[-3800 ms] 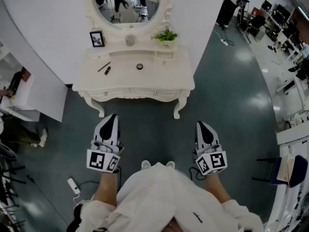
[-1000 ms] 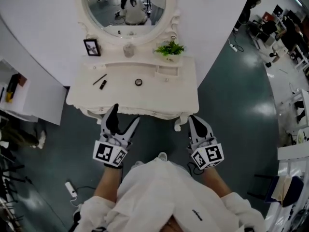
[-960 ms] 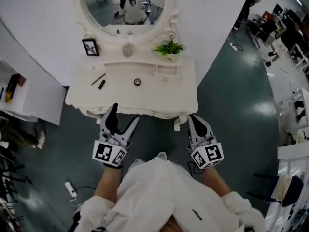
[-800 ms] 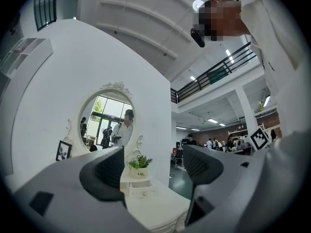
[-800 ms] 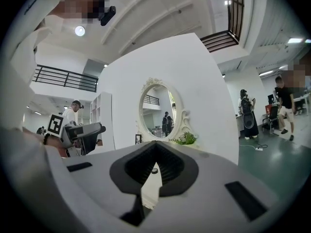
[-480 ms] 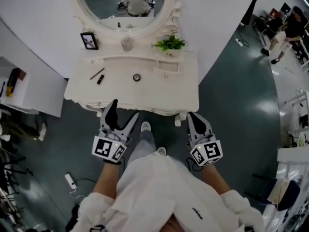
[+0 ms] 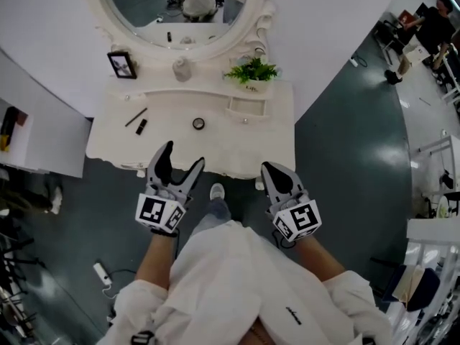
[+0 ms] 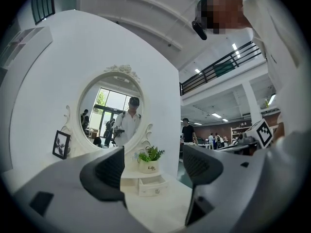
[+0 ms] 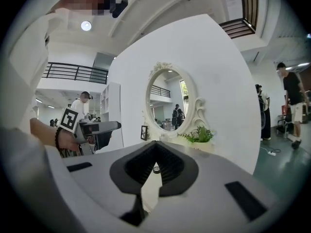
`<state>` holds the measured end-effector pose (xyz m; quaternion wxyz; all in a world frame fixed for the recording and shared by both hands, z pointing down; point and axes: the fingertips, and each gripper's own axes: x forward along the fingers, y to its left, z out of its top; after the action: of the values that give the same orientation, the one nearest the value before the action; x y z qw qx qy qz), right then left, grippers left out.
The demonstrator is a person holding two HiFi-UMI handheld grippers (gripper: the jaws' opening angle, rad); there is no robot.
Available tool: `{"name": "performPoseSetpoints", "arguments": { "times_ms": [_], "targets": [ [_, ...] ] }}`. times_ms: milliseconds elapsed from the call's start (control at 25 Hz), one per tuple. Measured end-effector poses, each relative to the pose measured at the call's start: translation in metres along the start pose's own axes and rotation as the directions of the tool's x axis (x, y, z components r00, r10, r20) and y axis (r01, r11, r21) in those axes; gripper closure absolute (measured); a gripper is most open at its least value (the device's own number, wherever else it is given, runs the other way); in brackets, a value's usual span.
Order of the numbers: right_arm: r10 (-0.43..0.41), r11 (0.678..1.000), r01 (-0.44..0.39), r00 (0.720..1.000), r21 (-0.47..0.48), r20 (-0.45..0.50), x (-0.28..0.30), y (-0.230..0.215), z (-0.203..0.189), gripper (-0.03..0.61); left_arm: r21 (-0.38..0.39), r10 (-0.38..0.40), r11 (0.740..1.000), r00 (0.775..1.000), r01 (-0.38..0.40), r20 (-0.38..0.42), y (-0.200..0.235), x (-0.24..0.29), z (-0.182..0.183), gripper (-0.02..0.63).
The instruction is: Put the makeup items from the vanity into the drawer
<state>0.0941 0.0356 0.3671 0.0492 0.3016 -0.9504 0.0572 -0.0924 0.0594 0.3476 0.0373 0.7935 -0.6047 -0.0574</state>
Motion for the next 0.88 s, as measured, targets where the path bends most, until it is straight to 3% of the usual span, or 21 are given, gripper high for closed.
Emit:
{"name": "performPoseSetpoints", "arguments": {
  "times_ms": [440,880],
  "targets": [
    [0.064,0.998,-0.064,0.996,-0.002,-0.061,0.123,-0.014,-0.006,0.562,0.02,-0.034,0.999,0.993,0.036,-0.115,0.082,0.084,-0.041,0.252],
    [0.044,0.998,-0.033,0.982,0.062,-0.184,0.211,-0.034,-0.053,0.562,-0.055,-0.077,0.996,0.961,0.064,-0.265,0.136,0.138,-0.107,0.252]
  ]
}}
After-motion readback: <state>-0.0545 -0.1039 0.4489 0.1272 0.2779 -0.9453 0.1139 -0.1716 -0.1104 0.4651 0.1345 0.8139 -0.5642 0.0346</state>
